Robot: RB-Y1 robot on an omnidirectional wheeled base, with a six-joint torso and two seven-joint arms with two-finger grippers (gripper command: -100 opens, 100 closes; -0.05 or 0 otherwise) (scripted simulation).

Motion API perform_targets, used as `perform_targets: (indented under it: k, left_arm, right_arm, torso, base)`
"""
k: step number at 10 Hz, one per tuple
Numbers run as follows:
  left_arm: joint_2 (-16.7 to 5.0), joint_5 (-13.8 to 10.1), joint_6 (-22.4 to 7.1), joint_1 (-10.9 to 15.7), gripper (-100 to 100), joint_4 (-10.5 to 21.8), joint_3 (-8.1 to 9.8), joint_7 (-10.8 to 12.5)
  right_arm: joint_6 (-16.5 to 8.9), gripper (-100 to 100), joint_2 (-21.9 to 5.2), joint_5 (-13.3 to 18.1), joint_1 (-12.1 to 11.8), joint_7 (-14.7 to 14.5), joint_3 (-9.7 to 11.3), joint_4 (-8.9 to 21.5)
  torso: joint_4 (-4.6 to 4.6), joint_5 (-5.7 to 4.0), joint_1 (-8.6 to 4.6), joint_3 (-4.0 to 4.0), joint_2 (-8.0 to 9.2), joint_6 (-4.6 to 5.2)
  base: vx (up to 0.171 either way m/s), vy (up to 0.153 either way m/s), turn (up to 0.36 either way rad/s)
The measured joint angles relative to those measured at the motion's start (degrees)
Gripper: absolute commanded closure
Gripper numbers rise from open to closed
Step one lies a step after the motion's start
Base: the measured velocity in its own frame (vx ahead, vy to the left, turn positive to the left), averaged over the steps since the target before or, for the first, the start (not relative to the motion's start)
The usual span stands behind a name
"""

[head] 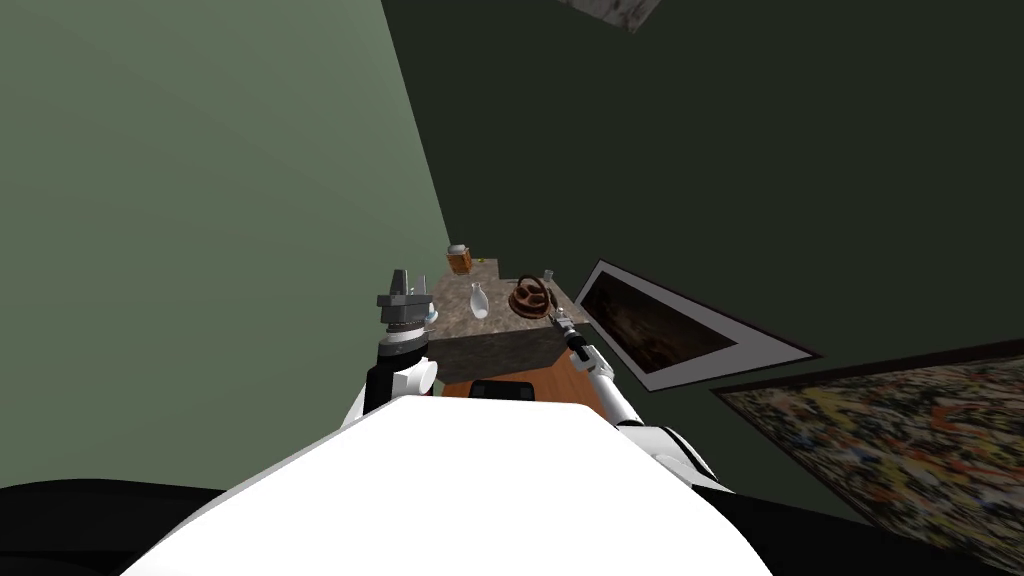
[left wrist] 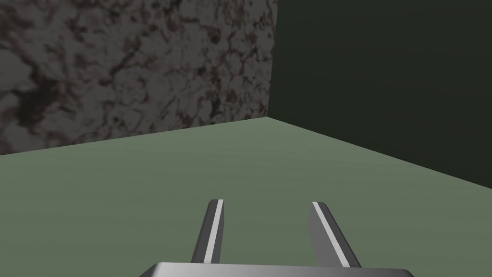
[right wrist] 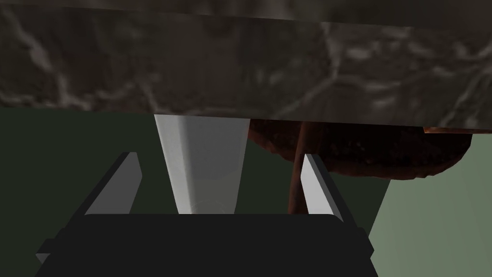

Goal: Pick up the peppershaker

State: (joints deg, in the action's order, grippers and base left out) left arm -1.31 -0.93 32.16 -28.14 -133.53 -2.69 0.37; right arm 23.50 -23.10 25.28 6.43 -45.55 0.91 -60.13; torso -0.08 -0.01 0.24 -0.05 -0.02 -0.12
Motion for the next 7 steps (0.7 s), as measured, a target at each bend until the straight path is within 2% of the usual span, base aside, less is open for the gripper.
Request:
perform_targets:
  k: [1, 2, 3, 5, 7]
  left_arm:
    - [0.0, 0.0, 0.0, 0.0, 0, 0.0, 0.00, 0.0]
    - [0.0, 0.0, 0.0, 0.0, 0, 0.0, 0.00, 0.0]
    - [0.0, 0.0, 0.0, 0.0, 0, 0.0, 0.00, 0.0]
    - [0.0, 0.0, 0.0, 0.0, 0, 0.0, 0.00, 0.0]
    - [0.0, 0.0, 0.0, 0.0, 0, 0.0, 0.00, 0.0]
  right_arm:
    - [0.0, -100, -0.2, -0.2, 0.6, -0.1, 0.2, 1.4]
    - [0.3, -100, -1.5, -1.7, 2.0, -0.3, 0.9, 2.3]
    - [1.1, -100, -2.0, -2.6, 3.9, -0.7, 1.1, 4.2]
    - [2.3, -100, -1.9, -2.9, 5.6, -1.4, 0.9, 8.5]
    - [3.2, -100, -3.6, -5.2, 8.9, -2.3, 1.8, 12.1]
  torso:
    - [-0.02, -0.02, -0.08, -0.03, -0.04, 0.01]
    - [0.00, 0.00, -0.03, -0.01, -0.01, 0.03]
    - [0.00, 0.00, 0.01, 0.00, 0.00, 0.00]
    - [-0.03, -0.04, -0.17, -0.07, -0.11, 0.02]
    - [-0.01, -0.01, -0.02, -0.02, -0.04, 0.01]
  base:
    - [-0.038, 0.050, -0.101]
    - [-0.046, 0.058, -0.057]
    - [-0.022, 0.026, 0.013]
    - [-0.012, 0.016, -0.053]
    - [-0.030, 0.042, -0.026]
